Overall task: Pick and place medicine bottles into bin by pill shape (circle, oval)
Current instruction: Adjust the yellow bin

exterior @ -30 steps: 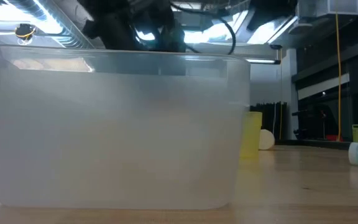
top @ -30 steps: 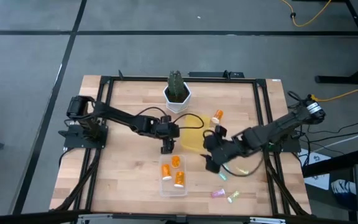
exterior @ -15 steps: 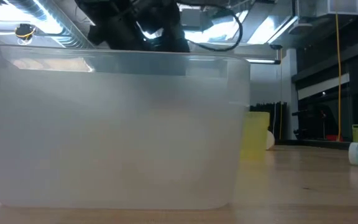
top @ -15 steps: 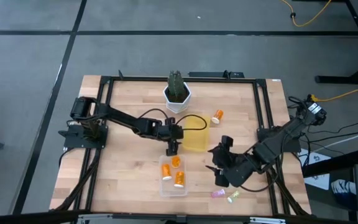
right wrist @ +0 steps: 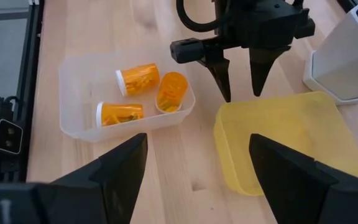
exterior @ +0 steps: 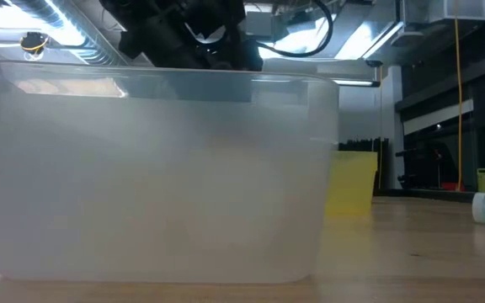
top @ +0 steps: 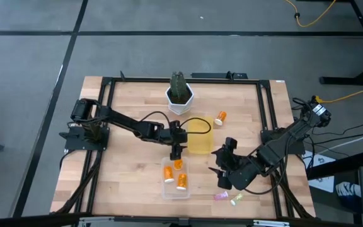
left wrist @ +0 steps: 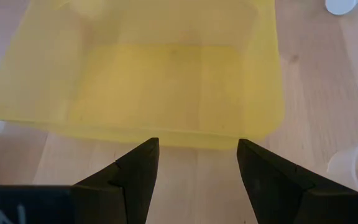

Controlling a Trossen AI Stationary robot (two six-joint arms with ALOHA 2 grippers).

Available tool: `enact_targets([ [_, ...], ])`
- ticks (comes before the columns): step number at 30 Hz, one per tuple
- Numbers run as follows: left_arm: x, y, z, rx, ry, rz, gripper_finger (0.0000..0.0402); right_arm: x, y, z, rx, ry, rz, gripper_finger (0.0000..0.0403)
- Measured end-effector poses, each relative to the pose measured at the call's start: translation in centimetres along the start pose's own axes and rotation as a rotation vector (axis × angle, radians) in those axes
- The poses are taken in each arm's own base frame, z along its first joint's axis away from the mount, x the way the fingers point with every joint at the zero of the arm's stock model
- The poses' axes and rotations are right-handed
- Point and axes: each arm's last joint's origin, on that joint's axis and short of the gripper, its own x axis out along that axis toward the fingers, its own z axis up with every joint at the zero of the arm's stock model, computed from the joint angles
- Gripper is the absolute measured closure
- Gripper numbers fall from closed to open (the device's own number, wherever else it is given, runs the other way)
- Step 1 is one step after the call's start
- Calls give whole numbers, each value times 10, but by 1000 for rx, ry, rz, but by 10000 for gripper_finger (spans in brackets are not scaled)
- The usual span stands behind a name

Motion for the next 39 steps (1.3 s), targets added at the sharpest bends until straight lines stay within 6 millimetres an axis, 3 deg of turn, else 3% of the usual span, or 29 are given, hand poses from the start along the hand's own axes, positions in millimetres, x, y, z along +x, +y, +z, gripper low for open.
enact_targets([
  [15,-2,-1,6,38,-50,-43,190,0,-1,-1,2,7,-4,118],
  [25,-32,11,35,62,-164,-26,190,1,-2,-3,10,29,-22,118],
  [31,-19,32,36,21,-122,-55,190,1,-2,-3,30,28,-21,118],
  [39,-2,29,55,30,-136,-88,190,1,-2,-4,30,30,-23,118],
])
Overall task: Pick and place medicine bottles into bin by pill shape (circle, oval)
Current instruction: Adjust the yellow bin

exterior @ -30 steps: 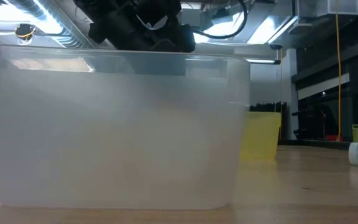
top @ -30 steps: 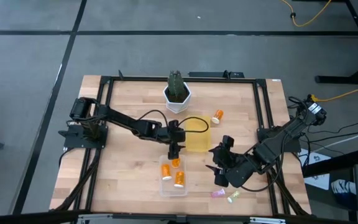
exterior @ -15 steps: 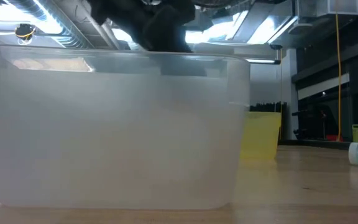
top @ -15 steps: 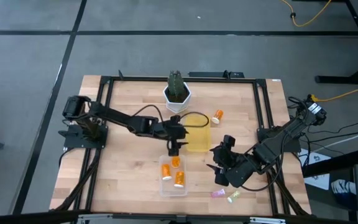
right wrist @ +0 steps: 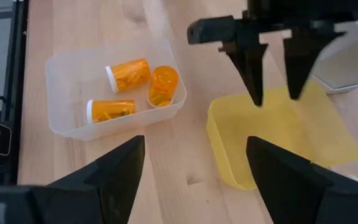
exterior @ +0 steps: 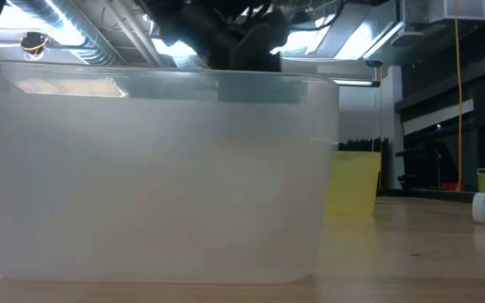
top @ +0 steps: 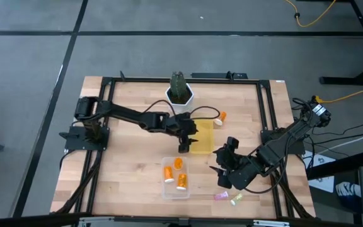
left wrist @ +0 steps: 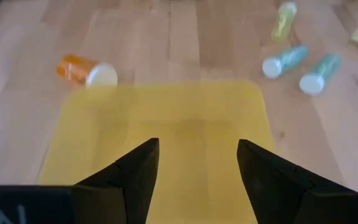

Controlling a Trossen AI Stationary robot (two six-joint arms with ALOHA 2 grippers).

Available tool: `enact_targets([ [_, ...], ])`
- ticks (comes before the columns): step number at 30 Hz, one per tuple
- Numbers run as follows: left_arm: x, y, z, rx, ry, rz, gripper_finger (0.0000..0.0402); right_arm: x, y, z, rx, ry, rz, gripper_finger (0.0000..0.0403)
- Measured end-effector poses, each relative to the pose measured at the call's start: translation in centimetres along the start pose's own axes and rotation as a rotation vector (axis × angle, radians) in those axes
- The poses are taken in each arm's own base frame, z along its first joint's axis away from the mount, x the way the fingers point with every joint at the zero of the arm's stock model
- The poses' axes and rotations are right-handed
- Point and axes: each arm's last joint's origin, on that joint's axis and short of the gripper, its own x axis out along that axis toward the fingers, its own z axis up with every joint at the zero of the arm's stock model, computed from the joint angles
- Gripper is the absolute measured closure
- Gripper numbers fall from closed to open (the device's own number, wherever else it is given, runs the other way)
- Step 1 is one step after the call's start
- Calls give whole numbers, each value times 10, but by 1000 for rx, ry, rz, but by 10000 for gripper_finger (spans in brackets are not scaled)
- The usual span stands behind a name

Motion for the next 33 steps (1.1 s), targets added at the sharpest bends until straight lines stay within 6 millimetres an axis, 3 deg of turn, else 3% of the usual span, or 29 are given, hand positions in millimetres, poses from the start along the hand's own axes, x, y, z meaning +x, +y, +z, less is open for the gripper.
enact_targets([
  [10,8,-1,-7,6,145,-3,190,-2,1,-4,-23,15,0,118],
  [33,7,12,-15,-60,226,26,190,-15,14,-15,-20,10,48,118],
])
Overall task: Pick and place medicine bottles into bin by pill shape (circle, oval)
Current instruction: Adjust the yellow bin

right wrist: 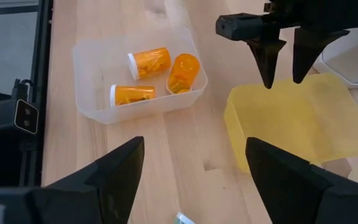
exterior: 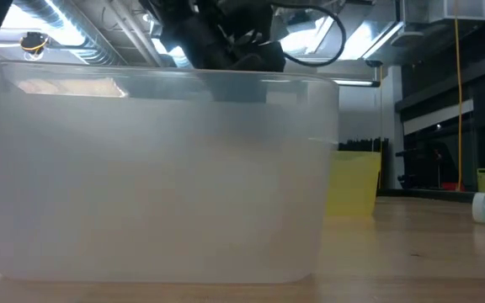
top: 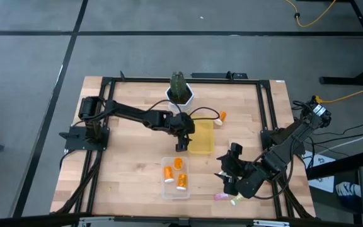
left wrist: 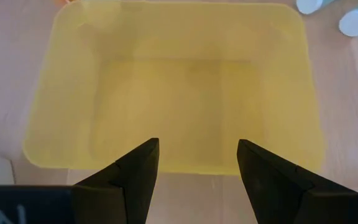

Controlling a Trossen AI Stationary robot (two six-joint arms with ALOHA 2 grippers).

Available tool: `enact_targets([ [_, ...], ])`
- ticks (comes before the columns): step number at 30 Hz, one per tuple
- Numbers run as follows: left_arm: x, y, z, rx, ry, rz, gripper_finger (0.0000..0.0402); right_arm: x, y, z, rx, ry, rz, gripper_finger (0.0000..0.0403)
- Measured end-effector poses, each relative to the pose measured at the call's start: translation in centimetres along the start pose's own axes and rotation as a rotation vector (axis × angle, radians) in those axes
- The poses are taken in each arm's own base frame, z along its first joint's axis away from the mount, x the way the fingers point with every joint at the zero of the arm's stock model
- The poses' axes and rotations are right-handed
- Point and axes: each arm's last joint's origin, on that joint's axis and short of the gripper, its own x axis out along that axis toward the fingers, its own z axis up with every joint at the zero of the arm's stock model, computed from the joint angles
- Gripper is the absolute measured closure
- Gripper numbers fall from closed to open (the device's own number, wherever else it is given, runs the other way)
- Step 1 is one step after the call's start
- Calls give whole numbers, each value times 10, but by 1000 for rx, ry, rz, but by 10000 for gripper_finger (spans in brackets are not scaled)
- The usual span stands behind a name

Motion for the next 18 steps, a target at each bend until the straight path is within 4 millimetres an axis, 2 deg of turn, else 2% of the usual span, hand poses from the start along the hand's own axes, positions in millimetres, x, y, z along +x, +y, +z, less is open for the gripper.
enact_targets([
  [18,0,3,-8,-7,84,8,190,0,0,0,1,0,0,118],
])
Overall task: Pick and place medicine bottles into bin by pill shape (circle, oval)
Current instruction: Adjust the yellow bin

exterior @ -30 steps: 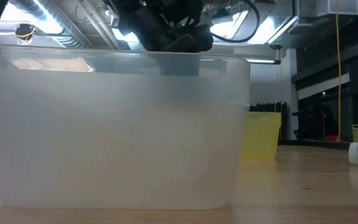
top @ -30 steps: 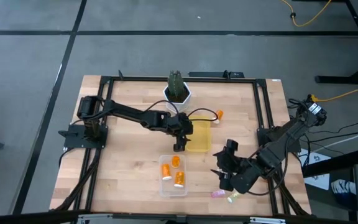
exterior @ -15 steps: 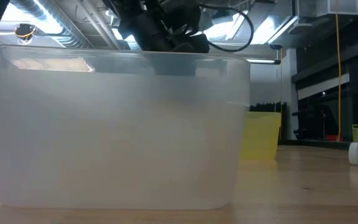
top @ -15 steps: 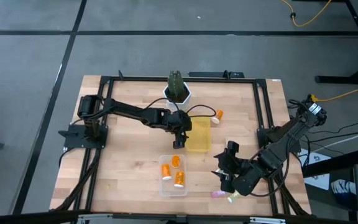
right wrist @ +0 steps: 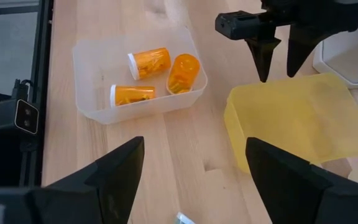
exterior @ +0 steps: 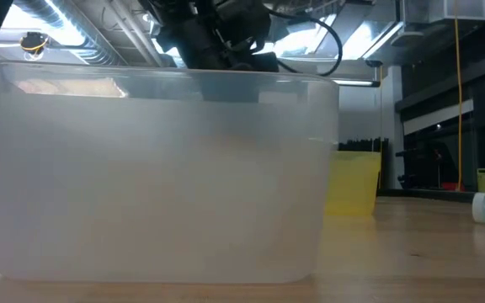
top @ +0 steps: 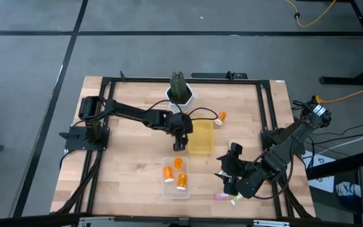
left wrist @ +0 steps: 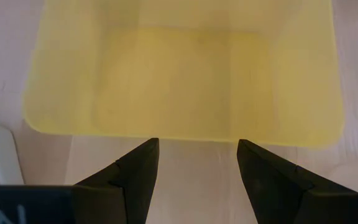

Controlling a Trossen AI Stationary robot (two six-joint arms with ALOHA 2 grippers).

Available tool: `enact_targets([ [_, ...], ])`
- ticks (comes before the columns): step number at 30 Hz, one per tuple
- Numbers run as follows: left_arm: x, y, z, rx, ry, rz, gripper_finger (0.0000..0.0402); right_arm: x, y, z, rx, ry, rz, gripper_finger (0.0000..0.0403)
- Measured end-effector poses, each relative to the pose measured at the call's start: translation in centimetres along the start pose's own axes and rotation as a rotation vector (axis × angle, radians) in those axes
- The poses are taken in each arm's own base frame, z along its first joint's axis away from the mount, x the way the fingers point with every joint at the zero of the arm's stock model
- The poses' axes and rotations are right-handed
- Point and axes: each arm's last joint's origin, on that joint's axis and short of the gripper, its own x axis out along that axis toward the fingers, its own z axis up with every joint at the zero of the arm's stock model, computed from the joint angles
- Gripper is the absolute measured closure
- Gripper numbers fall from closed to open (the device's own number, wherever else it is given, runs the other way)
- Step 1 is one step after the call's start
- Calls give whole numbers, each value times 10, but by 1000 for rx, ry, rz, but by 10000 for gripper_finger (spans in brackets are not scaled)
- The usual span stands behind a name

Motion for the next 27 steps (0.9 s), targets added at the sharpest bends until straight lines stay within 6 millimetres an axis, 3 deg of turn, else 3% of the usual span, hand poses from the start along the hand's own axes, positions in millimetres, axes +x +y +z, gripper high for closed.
enact_targets([
  [7,-3,0,-1,-8,18,6,190,0,0,0,0,0,0,118],
  [13,-21,-3,29,4,-142,24,190,0,0,0,1,-5,-2,118],
  [23,15,-12,54,96,-70,-6,190,0,0,1,2,-14,-9,118],
  [27,19,-12,54,119,10,-7,190,0,0,1,1,-12,-10,118],
])
